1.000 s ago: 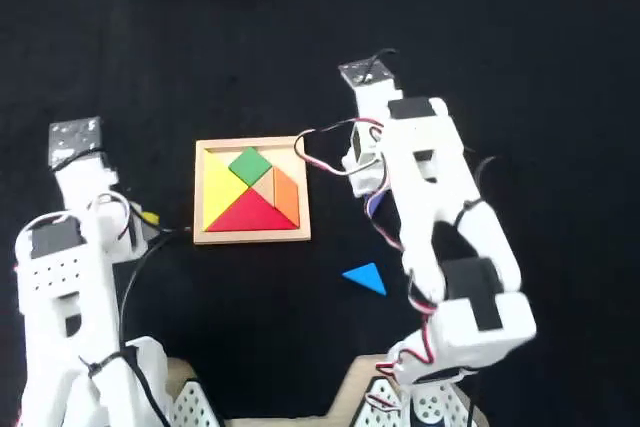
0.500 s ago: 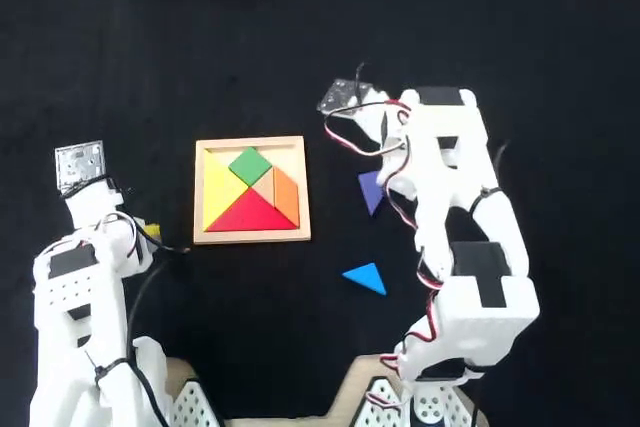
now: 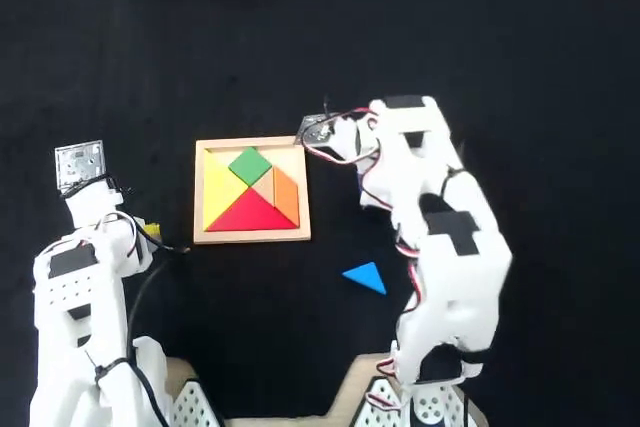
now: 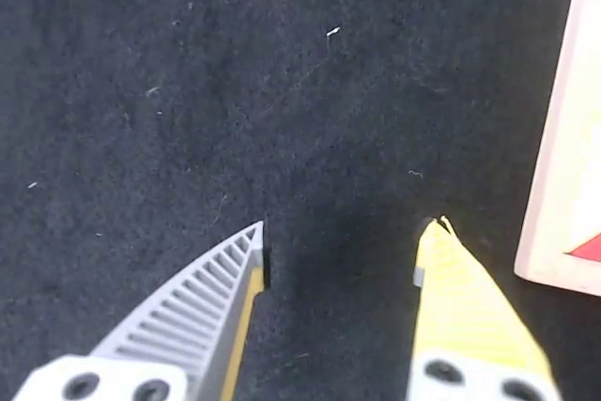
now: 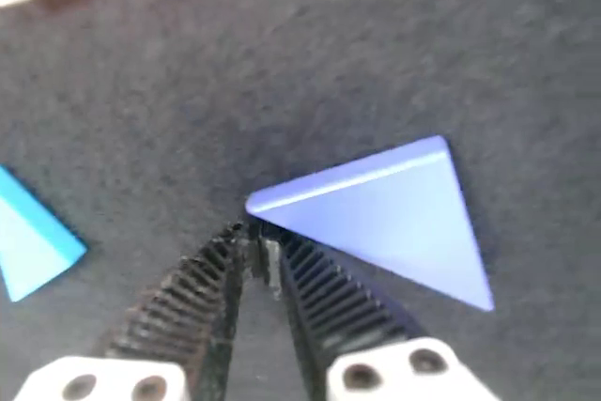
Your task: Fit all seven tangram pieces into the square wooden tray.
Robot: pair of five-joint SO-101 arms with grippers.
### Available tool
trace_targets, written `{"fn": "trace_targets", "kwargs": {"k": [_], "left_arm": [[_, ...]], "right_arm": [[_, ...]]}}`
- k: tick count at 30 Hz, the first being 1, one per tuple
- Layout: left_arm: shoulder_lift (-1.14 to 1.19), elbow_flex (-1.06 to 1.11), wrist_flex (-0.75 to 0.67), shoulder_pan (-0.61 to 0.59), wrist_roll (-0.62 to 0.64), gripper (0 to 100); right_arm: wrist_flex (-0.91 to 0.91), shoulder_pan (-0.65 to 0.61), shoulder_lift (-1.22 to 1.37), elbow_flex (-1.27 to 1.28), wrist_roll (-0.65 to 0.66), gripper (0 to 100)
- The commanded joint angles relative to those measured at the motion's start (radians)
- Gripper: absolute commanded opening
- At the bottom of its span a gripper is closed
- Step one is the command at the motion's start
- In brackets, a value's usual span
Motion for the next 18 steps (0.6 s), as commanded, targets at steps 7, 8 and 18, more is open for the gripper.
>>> {"fn": "trace_targets", "kwargs": {"k": [7,8,18], "left_arm": [[-0.015,0.001,-0.015,-0.002,0.008,26],[-0.015,0.004,-0.015,-0.001,0.008,26],[-0.015,0.004,-0.015,-0.001,0.008,26]], "right_arm": [[0.017,-0.121,0.228,-0.476,-0.11,1.1],[0.018,-0.121,0.252,-0.526,-0.12,1.1],[0.27,-0.158,0.366,-0.88,-0.196,1.1]]}}
